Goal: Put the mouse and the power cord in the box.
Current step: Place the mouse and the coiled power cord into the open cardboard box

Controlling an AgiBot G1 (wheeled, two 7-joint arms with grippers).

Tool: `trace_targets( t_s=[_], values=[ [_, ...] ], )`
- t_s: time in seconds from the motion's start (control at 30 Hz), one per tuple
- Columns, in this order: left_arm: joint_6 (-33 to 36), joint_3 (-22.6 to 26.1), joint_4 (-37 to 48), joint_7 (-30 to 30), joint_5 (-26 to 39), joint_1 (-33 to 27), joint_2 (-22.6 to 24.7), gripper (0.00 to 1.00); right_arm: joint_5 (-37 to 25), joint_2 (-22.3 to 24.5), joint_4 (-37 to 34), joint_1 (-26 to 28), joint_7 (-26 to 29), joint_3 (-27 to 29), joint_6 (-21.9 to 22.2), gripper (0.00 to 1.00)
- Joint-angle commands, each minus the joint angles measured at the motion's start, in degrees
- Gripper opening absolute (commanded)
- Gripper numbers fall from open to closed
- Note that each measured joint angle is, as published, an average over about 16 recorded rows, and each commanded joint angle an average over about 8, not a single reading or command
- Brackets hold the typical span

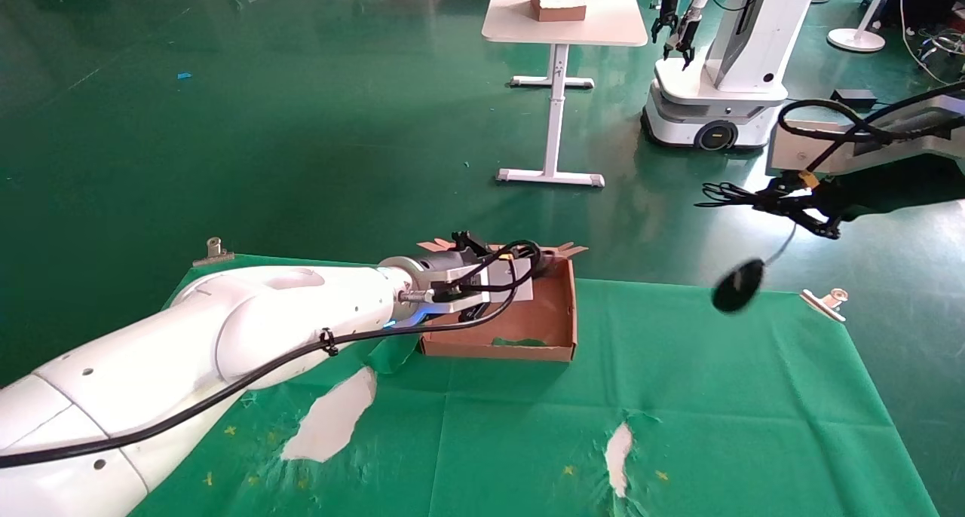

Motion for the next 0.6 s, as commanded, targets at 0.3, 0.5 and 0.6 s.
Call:
trace_targets(
  t_s=[0.3, 0.5, 0.6],
  values=[
    [-2.7, 6.7, 0.4, -2.5, -3.6, -1.8, 0.0, 1.0, 0.4, -0.3, 1.8, -0.3, 0.9, 0.0, -1.0, 0.0],
    [-3.8, 9.3, 0.5, -3.3, -5.3, -2.5, -0.1, 1.0, 0.8, -0.6, 3.4, -0.7, 1.9, 0.1, -1.5, 0.0],
    [-4.2, 10.4, 0.5, -3.6, -6.1, -2.8, -0.1, 1.0, 0.9, -0.7, 4.2, -1.0, 2.2, 0.0, -1.8, 0.0]
  ],
)
